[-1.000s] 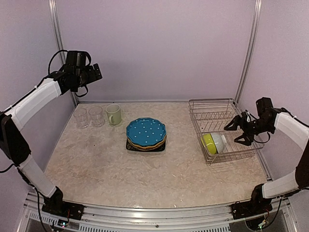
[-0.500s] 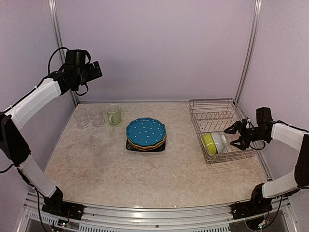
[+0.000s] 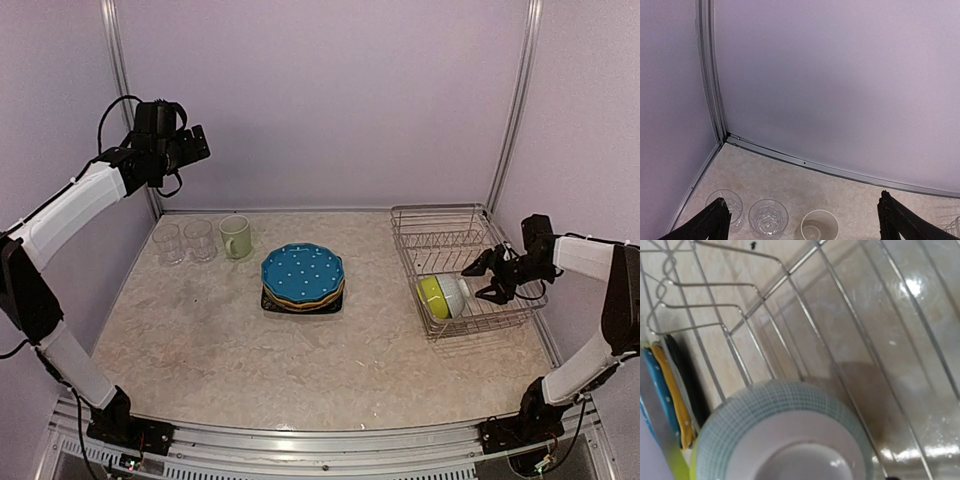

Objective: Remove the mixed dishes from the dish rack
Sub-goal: Grab the bowl from the dish rack.

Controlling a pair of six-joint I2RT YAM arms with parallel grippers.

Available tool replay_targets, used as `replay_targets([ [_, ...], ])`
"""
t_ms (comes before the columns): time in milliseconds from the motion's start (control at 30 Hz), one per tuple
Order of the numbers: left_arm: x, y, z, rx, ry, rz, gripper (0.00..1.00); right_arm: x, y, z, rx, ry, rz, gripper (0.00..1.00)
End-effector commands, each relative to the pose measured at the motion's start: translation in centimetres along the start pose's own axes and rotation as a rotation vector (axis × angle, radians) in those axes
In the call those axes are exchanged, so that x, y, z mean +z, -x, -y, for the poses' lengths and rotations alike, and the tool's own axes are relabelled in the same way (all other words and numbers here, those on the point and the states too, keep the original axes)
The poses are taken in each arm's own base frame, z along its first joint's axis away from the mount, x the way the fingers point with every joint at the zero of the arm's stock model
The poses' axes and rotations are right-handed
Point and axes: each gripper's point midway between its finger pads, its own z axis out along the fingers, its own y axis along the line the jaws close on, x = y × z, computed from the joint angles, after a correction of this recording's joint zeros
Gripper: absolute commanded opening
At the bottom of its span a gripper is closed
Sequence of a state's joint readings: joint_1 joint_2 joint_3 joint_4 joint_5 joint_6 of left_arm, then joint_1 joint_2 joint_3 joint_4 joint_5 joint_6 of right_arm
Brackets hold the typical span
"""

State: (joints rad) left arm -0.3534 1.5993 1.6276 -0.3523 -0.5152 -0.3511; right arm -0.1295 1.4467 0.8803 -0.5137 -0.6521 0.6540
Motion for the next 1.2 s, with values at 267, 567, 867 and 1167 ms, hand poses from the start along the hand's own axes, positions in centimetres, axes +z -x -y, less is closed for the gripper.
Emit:
replay_targets([
  [267,0.6,0.6,0.4,0.028,0.012,0.031,0.99,1.2,-0.9,-0.1,0.012,0.059,-0.14,0.62],
  [567,1.3,0.3,0.4,0.044,0.026,0.026,0.99,1.9,-1.2,0.0,0.063,0.112,-0.162,0.52],
  [867,1.3,0.2,0.8,0.04,-0.001,0.016,0.99,1.1,-0.7,-0.4,0.062,0.124,-0.141,0.42],
  [1167,-1.7,-2.2,8.0,0.163,-0.391,-0.071,0.99,-0.8,0.9,-3.0,0.023,0.173,-0.066,0.34],
])
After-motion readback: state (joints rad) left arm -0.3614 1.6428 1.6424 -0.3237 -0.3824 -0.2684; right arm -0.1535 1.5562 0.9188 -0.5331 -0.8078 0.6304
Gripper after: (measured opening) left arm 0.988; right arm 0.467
